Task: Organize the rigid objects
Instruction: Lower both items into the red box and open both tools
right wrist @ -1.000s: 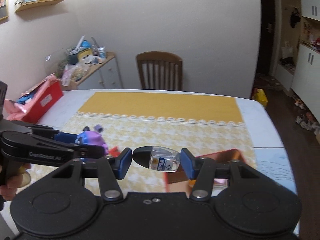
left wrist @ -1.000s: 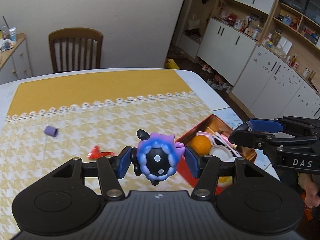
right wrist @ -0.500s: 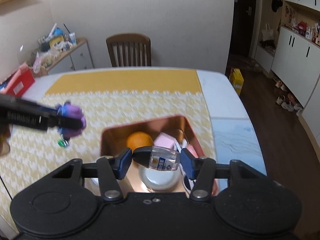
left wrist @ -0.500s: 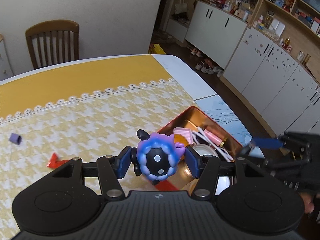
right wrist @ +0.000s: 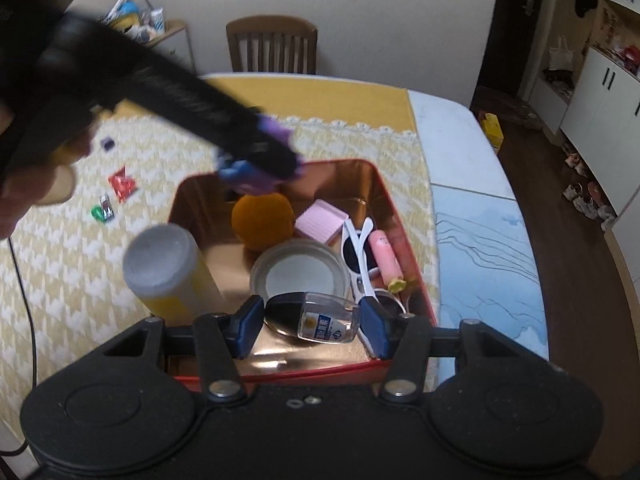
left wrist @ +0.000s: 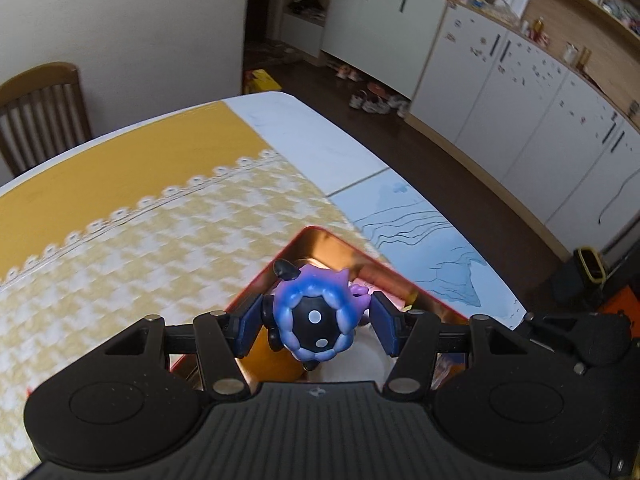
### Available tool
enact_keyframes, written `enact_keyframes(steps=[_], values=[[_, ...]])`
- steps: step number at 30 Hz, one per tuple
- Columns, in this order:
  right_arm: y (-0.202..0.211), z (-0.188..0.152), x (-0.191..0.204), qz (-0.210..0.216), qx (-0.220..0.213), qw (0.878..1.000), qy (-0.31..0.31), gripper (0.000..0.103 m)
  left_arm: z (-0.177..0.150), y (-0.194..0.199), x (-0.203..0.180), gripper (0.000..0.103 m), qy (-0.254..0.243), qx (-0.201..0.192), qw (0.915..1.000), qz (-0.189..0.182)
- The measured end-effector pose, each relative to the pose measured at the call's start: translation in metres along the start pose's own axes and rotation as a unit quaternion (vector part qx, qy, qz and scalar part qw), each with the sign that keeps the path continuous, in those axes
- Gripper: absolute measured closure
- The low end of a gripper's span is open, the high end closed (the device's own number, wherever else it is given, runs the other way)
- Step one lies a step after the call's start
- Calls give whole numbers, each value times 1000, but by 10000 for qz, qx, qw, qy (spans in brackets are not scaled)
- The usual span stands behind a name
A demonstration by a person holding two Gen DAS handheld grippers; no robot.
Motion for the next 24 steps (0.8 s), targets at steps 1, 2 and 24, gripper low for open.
enact_keyframes(steps=[1,2,24], values=[[-3,-1,-1,-1,32,10000,37,51,2,-6,-3,46,-48,24,10000,-9],[-6,-3,-1,7,68,10000,65,51,2,-12,-5,46,-82,50,10000,-11],[-36,-14,-7,193,471,9987,35,51,2,-71,-6,46,3,678,9977,48]])
Point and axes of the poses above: each gripper's, at about its wrist camera, not at the fingertips, and y roughly against the way its jaws point, x to its left, z to its top, the point moved 4 cm from there along -y, roughly the way its jaws point, and after that the axes turned 9 degrees about -x, right-handed, at the moved point
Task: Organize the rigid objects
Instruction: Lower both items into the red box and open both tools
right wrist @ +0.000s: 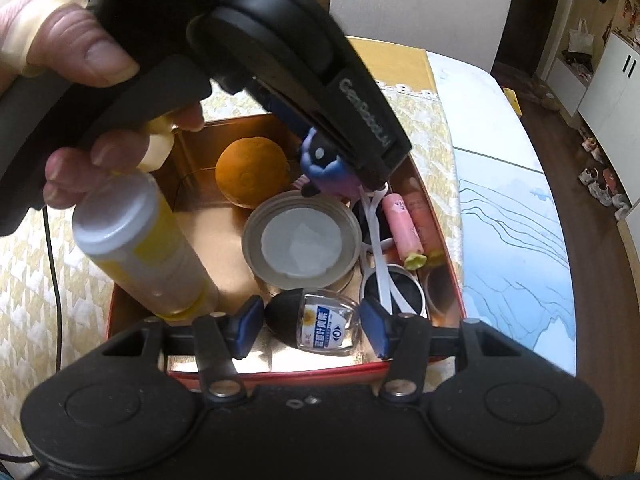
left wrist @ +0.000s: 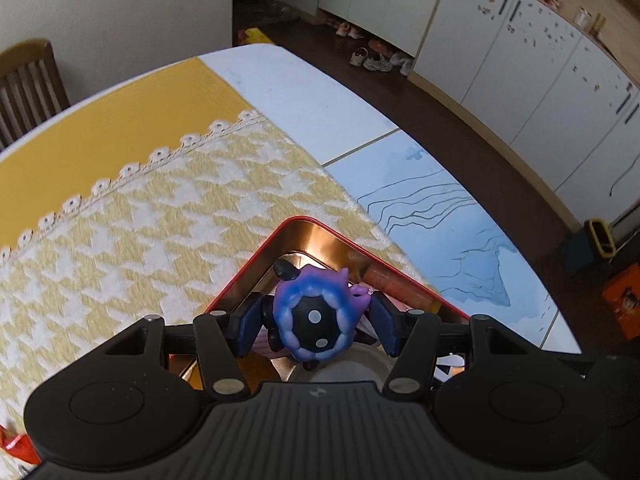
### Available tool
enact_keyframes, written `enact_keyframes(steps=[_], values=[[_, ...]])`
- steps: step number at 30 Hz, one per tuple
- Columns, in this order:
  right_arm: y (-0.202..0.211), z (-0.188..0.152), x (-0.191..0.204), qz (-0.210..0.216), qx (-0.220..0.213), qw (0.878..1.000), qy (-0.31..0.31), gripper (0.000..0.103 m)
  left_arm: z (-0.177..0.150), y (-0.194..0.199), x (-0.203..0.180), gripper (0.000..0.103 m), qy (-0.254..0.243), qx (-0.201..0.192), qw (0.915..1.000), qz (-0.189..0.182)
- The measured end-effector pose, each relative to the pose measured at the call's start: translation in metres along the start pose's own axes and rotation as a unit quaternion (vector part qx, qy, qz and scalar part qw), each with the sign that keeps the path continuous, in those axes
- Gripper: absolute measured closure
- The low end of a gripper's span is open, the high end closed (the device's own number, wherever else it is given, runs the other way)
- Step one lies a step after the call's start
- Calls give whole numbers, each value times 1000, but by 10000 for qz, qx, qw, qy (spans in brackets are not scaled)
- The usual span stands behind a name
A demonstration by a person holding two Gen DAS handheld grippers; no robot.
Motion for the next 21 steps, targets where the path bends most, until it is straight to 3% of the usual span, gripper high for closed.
enact_keyframes(steps=[9,21], values=[[7,0,-5,29,-50,9998,-204,46,1,9,3,47,154,-49,9999,-10],[41,16,-11,11,-492,9974,-528,41,-4,71,9,46,144,-718,9973,-37]])
Point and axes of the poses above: each gripper's, at about its wrist camera, not at the fingertips, and y roughly against the way its jaws point, x to its left, z to its top, the point moved 4 cm from there along -y, roughly the way its jaws point, and after that the axes turned 9 degrees about -x, right-handed, at the moved point
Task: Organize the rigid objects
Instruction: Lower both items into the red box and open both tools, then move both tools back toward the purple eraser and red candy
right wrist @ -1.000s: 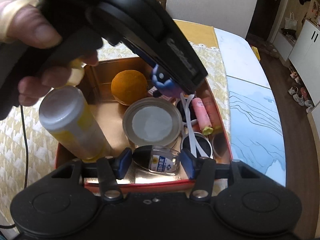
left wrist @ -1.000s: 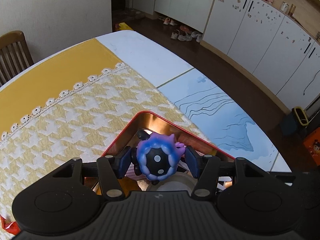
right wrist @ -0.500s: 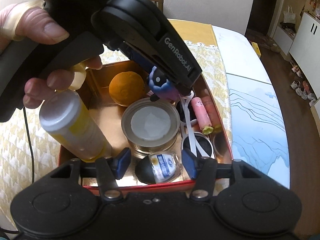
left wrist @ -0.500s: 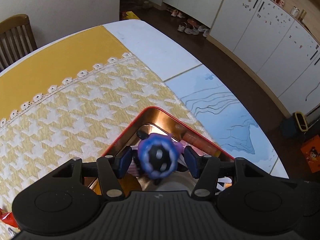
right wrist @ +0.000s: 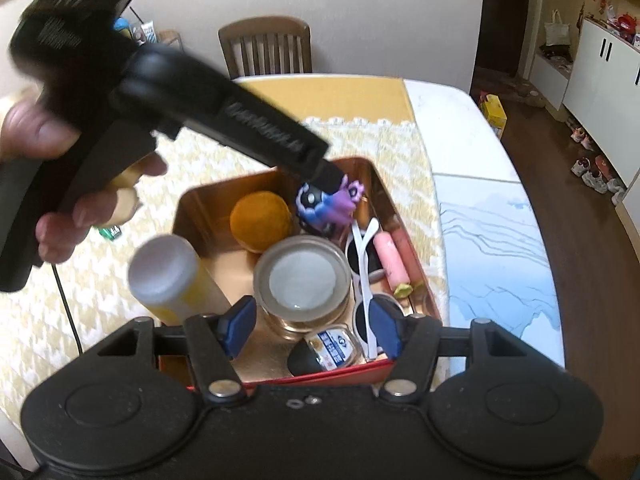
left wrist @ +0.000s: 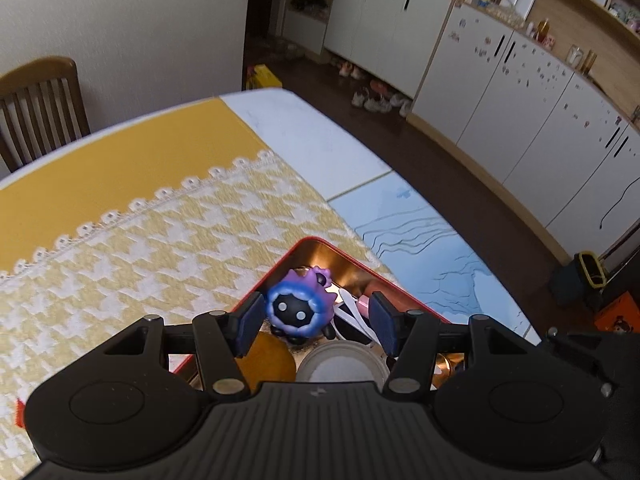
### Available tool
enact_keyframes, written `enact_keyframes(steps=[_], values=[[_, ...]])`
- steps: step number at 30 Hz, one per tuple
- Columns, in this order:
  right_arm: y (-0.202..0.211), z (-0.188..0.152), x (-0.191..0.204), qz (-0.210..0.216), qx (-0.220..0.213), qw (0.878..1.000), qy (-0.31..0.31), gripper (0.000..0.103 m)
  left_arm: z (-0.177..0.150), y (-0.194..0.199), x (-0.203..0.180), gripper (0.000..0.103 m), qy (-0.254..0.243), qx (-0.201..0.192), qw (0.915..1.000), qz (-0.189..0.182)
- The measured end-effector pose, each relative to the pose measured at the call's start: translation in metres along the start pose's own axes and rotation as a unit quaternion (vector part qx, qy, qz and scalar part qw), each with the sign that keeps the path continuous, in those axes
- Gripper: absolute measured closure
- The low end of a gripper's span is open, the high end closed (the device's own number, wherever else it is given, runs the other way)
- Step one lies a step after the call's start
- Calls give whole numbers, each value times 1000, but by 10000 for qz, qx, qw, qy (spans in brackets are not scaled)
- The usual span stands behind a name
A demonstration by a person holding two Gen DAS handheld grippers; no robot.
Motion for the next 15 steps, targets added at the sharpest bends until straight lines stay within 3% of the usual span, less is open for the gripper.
enact_keyframes(steps=[5,13,15], values=[[17,12,12,41,-228,9997,-60,40,-2,34,9,46,115,-284,9995,-13],[45,31,40,79,-549,9984,71,29,-12,85,35,46,405,-635,9971,113],[50,34,48,123,-607,9980,80,26,-16,98,43,42,440,-716,9963,158]])
Point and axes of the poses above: each gripper's, at about its wrist camera, not at the fingertips, and y roughly against the way its jaws point, x to its left, z to its top, the point moved 4 cm from there along -y, roughly the way its jaws point, and after that the axes turned 9 degrees about -x, right-handed, at the moved point
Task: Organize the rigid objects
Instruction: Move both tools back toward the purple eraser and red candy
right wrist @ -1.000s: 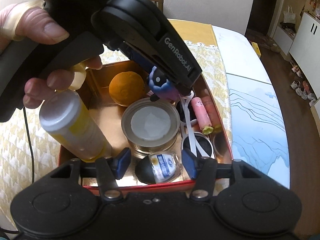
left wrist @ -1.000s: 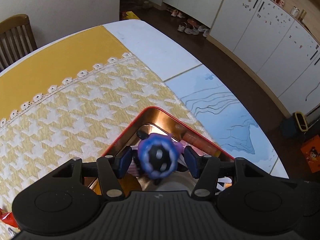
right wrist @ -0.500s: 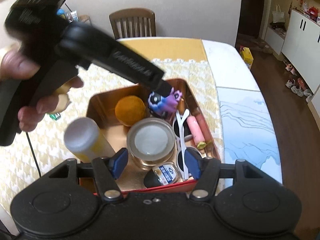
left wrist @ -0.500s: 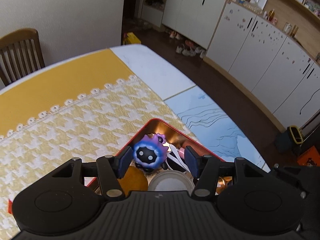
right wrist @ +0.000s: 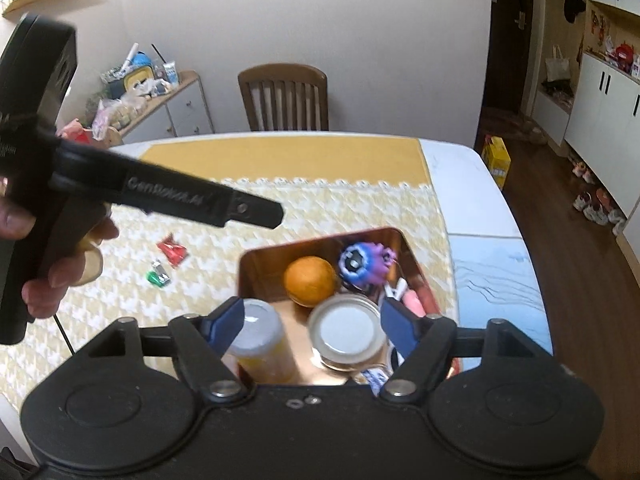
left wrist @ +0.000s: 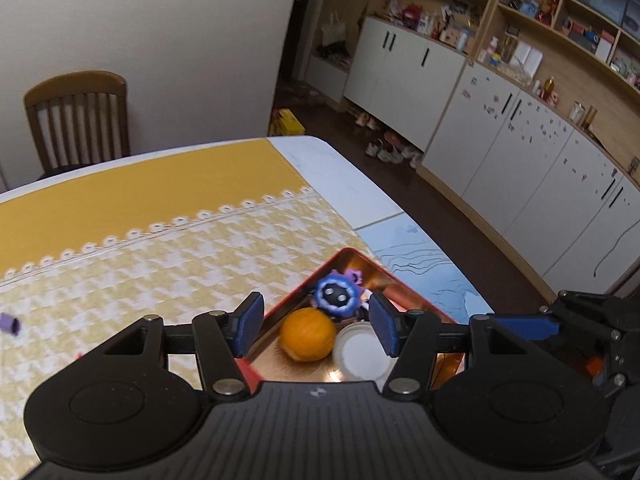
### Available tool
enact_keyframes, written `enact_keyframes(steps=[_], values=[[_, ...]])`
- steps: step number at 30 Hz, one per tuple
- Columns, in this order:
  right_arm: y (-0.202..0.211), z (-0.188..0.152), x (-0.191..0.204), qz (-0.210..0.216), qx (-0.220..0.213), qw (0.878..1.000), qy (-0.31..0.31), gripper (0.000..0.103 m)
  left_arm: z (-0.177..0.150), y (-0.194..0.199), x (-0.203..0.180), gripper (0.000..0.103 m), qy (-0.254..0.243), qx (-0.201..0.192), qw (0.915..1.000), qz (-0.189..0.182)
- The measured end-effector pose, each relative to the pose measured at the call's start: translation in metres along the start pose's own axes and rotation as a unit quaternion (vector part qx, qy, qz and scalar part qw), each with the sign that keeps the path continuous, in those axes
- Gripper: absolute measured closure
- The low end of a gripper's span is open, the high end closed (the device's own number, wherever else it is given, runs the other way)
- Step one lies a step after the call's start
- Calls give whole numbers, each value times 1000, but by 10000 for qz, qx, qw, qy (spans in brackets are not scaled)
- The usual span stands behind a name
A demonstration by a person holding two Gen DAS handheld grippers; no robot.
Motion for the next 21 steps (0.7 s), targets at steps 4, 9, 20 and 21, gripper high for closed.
enact_keyframes(steps=[4,9,20,21], values=[[6,8,21,125,-90,9998,103,22,-6,24,19,38,106,-144,9997,146],[2,13,50,313,-110,9992,243,17,-16,45,44,38,182,-243,9988,396],[-24,14,117,639,-49,9965,545,3,-38,88,112,29,360,-498,9942,883],[-28,14,122,661,-32,9961,576,2,-40,92,119,25,379,-560,9932,949]])
Point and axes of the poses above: each gripper's, at about its wrist camera, not at the fingertips, and y roughly against the way its jaws point, x to its left, z to its top, the point moved 4 cm from there along -y, roughly the way its jaws point, and after that the axes turned 9 degrees about -x, right-handed, at the moved point
